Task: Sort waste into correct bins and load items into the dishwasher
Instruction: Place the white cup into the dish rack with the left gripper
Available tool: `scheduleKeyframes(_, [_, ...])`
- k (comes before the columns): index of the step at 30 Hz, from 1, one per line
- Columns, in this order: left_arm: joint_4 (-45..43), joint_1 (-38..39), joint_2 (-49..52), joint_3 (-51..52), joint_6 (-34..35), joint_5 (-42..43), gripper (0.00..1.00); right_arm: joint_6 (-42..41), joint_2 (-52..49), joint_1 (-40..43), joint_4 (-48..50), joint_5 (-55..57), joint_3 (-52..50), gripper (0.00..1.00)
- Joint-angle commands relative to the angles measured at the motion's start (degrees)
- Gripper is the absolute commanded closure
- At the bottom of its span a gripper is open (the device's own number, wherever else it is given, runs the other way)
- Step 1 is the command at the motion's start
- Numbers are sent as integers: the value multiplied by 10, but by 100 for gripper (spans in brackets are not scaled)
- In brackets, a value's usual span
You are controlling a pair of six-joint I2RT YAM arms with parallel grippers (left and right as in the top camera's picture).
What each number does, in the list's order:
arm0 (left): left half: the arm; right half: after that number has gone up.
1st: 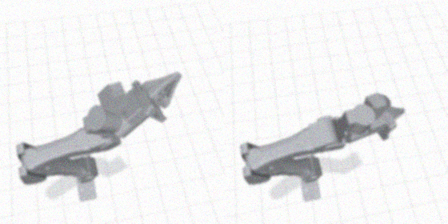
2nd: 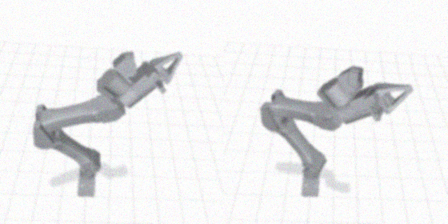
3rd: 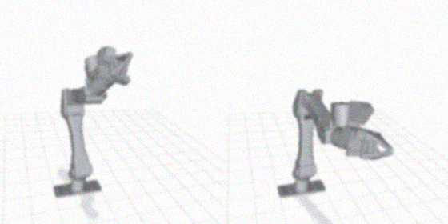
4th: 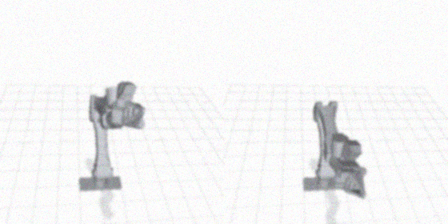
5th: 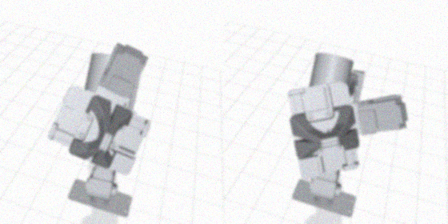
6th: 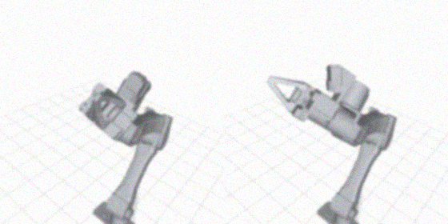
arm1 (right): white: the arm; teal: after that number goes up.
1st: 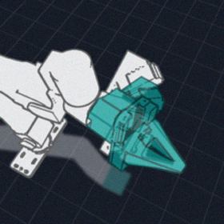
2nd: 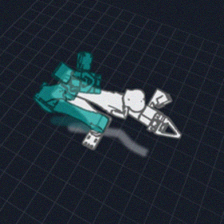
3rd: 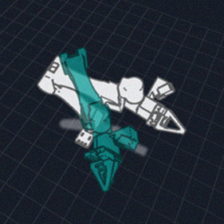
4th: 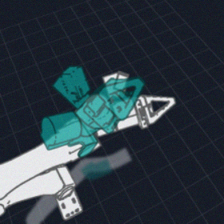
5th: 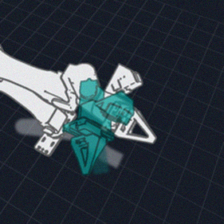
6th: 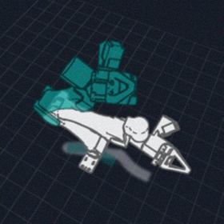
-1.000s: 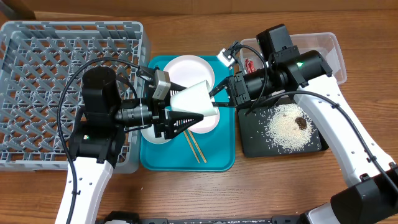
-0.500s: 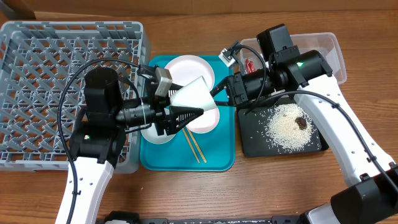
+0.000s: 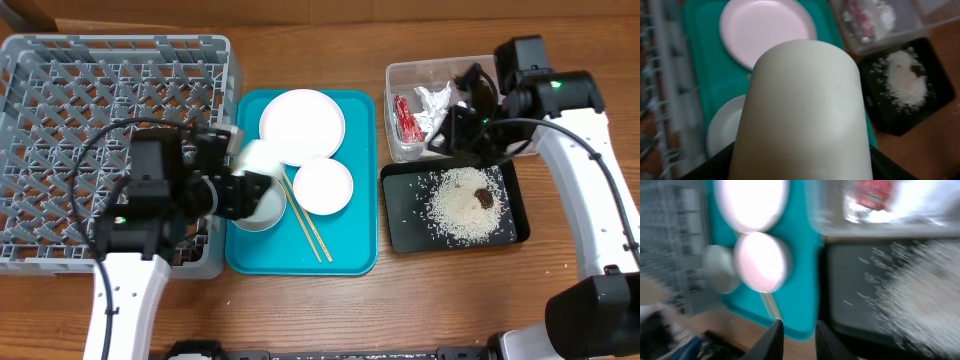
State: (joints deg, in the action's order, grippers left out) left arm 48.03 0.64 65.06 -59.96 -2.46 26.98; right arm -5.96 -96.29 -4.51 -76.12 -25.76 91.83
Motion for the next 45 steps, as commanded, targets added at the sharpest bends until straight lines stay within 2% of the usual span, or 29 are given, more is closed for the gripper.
scheduleKeyframes(1, [39, -58, -3, -56, 22, -137, 84, 0, 3, 31, -31, 134, 5, 77])
scheduleKeyframes(7, [66, -159, -3, -74, 57, -162, 82, 0, 10, 94, -80, 172, 5, 81])
scheduleKeyframes(14, [78, -258, 20, -74, 79, -184, 82, 0, 12, 172, -104, 143, 5, 81])
scheduleKeyframes(19, [81, -269, 67, -74, 78, -184, 79, 0, 12, 185, -104, 129, 5, 80])
scheduleKeyframes(21, [88, -269, 101, -74, 78, -184, 77, 0, 12, 185, -104, 126, 5, 75])
scheduleKeyframes(30, [121, -269, 195, -74, 78, -196, 79, 0, 12, 185, -104, 126, 5, 74])
scheduleKeyframes(31, [119, -269, 202, -74, 78, -199, 75, 0, 12, 185, -104, 126, 5, 74])
scheduleKeyframes(33, [115, -269, 215, -74, 78, -200, 53, 0, 12, 185, -104, 126, 5, 74])
scheduleKeyframes(35, [110, -269, 226, -74, 78, -200, 46, 0, 12, 185, -104, 126, 5, 74])
scheduleKeyframes(37, [106, -269, 234, -74, 78, -199, 31, 0, 12, 185, -104, 126, 5, 74])
scheduleKeyframes(38, [104, -269, 237, -74, 78, -199, 19, 0, 12, 185, -104, 126, 5, 74])
scheduleKeyframes(39, [102, -269, 237, -74, 78, -199, 0, 0, 12, 185, -104, 126, 5, 74])
scheduleKeyframes(42, [97, -269, 235, -77, 78, -193, 0, 0, 12, 185, -105, 126, 4, 74])
scheduleKeyframes(45, [103, -269, 229, -97, 73, -135, 0, 0, 12, 185, -106, 126, 4, 74])
